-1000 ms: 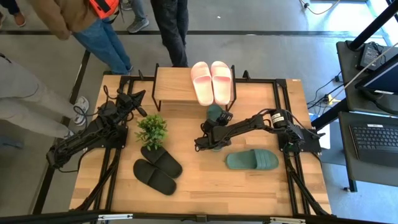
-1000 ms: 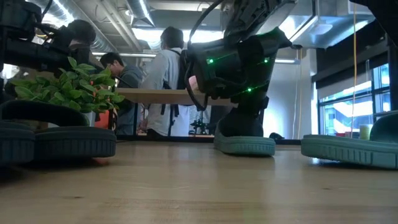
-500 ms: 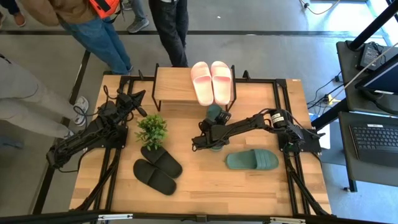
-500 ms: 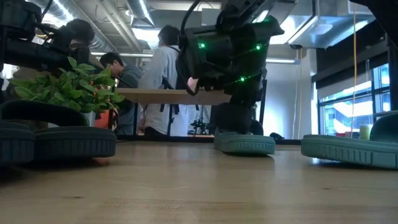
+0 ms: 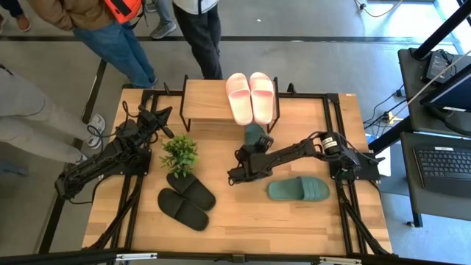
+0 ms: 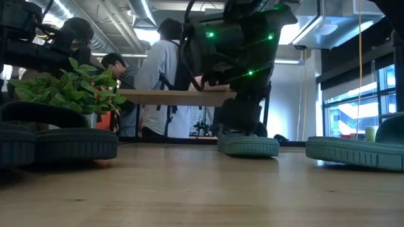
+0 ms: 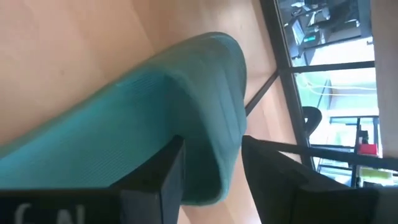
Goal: Pick and place slides into the shelf
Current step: Put the bottom green slide under the shelf
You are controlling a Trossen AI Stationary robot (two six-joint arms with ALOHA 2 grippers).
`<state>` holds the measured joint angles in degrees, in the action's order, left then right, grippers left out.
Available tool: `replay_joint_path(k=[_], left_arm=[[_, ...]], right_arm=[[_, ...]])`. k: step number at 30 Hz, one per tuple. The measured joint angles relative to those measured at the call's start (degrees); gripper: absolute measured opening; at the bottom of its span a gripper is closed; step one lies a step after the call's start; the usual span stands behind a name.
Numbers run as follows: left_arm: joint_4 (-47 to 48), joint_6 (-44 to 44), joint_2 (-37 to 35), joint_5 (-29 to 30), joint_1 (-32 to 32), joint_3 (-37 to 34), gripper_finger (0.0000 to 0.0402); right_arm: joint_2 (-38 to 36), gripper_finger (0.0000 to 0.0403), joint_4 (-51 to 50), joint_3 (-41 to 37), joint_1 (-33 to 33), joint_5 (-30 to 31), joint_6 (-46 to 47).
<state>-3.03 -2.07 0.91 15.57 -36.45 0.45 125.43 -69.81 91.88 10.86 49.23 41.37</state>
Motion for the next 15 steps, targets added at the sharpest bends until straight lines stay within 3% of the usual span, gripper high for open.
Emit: replay_joint_path(k=[15], left_arm=[[0.00,0.00,-0.01,0.00,-0.01,0.00,0.0000]], right_arm=[[0.00,0.0159,-8.83,3.48,6.19,-2.56,12.52]])
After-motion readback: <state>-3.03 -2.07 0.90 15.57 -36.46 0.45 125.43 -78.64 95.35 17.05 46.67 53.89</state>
